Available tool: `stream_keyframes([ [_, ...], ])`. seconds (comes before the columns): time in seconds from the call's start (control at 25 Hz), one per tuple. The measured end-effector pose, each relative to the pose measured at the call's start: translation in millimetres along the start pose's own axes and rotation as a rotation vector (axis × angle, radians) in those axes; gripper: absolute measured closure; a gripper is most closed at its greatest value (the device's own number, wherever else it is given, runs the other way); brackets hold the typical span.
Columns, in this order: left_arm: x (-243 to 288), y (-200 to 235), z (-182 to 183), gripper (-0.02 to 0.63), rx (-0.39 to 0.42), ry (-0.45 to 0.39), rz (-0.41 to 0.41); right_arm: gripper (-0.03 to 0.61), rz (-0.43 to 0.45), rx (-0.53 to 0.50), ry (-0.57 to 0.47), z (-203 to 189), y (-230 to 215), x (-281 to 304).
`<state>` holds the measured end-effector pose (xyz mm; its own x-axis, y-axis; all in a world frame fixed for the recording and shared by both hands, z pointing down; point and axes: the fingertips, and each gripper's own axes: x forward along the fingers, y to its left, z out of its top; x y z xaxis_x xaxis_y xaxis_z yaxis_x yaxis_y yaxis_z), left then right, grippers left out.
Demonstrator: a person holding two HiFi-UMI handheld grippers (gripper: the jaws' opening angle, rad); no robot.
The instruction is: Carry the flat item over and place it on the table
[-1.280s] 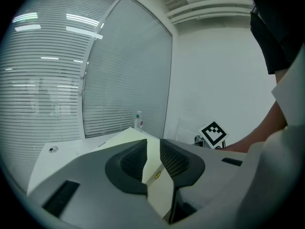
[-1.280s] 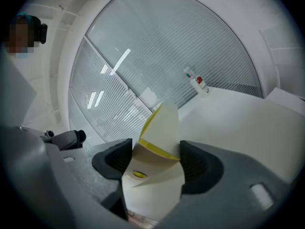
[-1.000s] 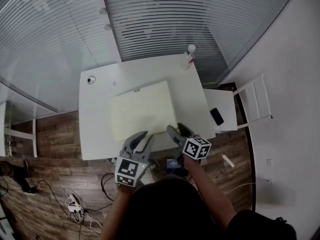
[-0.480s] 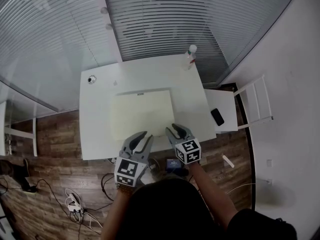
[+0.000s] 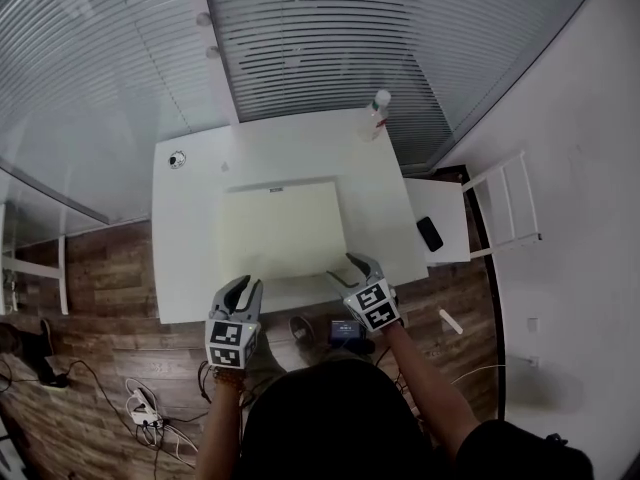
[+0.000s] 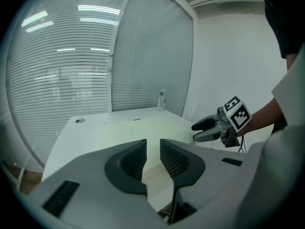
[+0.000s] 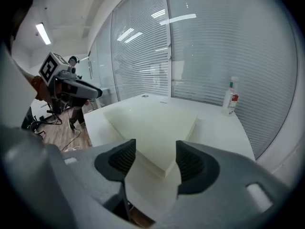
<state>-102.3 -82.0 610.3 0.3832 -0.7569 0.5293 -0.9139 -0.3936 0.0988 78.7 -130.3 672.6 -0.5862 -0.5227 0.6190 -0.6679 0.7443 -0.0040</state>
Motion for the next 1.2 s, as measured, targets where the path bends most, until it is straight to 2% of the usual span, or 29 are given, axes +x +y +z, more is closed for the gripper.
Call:
stream_keyframes([
  [0.08,-0.5,10.0,-12.0,0.523,-0.022,0.016,0.014,0.296,0.009,-0.036,0.035,-3.7,0.9,3.0],
  [0.24,2.6,31.1,-30.2,0.514,-0.073,0.051,0.042,0.281,0.042,-0.133,0.119,-7.2,7.4,8.5],
  [0.44,20.3,49.4,-48.7,0.506,-0.091,0.097,0.036,0.281,0.037,-0.166,0.185,-8.4,7.2,17.6],
  [0.64,30.2,59.8,-63.5,0.492,-0.132,0.145,0.021,0.281,0.042,-0.151,0.225,-9.0,6.4,25.5],
  [0.76,27.5,64.4,-57.6,0.491,-0.089,0.127,0.025,0.281,0.04,-0.131,0.223,-5.0,2.8,24.8],
  [0.84,20.3,68.7,-64.3,0.461,-0.043,0.152,0.03,0.281,0.039,-0.13,0.227,-3.6,1.9,22.5],
  [0.92,16.2,68.7,-74.4,0.456,-0.011,0.184,0.004,0.281,0.043,-0.147,0.244,-5.4,2.6,22.9],
  [1.2,26.3,76.7,-79.0,0.457,-0.033,0.241,-0.026,0.281,0.04,-0.154,0.276,-2.4,0.7,34.2],
])
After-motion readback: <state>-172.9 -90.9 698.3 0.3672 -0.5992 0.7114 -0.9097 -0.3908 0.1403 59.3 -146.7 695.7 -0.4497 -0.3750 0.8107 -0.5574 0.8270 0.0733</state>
